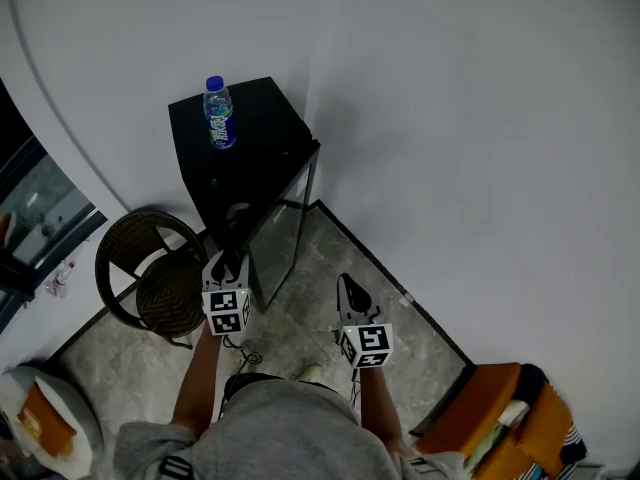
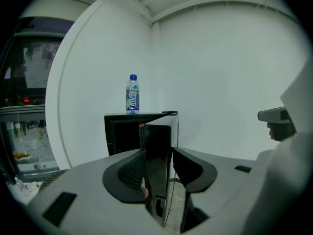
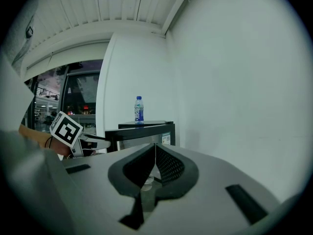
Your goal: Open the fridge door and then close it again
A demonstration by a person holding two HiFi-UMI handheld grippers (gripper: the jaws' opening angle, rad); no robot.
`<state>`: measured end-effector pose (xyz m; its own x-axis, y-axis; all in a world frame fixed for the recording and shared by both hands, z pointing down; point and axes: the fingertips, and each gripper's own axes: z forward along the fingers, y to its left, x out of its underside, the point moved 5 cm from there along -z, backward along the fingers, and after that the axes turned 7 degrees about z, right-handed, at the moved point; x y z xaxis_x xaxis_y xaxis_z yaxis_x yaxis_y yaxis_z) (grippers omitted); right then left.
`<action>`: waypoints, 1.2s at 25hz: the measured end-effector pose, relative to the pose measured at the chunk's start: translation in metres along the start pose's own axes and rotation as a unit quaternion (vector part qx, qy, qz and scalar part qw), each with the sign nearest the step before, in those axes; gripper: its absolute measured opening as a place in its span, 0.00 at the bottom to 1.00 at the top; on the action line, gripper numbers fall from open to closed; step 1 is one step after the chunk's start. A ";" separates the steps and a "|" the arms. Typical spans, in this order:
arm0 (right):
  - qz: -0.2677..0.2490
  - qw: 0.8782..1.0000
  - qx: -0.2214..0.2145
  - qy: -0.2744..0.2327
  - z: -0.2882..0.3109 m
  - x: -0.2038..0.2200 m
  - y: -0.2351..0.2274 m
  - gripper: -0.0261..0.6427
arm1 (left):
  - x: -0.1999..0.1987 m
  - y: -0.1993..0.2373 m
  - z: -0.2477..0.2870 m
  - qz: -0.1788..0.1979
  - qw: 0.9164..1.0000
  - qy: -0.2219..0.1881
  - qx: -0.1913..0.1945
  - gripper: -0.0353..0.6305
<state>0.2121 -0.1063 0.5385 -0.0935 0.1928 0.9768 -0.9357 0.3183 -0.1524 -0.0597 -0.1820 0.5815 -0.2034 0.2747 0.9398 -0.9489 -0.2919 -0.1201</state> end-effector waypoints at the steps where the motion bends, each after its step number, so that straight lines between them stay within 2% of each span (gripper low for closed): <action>1: 0.000 1.000 -0.002 0.000 0.000 0.000 -0.002 0.08 | 0.000 -0.003 -0.001 0.000 1.000 0.001 -0.001 0.31; 6: 0.000 1.000 -0.014 0.000 -0.003 -0.002 -0.010 0.08 | -0.002 -0.015 -0.005 -0.001 1.000 0.003 -0.012 0.31; 14: 0.004 1.000 -0.021 -0.002 -0.010 0.001 -0.022 0.08 | -0.003 -0.037 -0.012 0.003 1.000 0.004 -0.008 0.31; 30: 0.009 1.000 -0.016 -0.005 -0.036 0.006 -0.043 0.08 | -0.004 -0.094 -0.024 0.018 0.999 -0.008 0.034 0.30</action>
<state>0.2640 -0.0853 0.5458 -0.1141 0.1890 0.9753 -0.9224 0.3444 -0.1746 0.0248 -0.1337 0.5819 -0.2319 0.2481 0.9406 -0.9224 -0.3630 -0.1317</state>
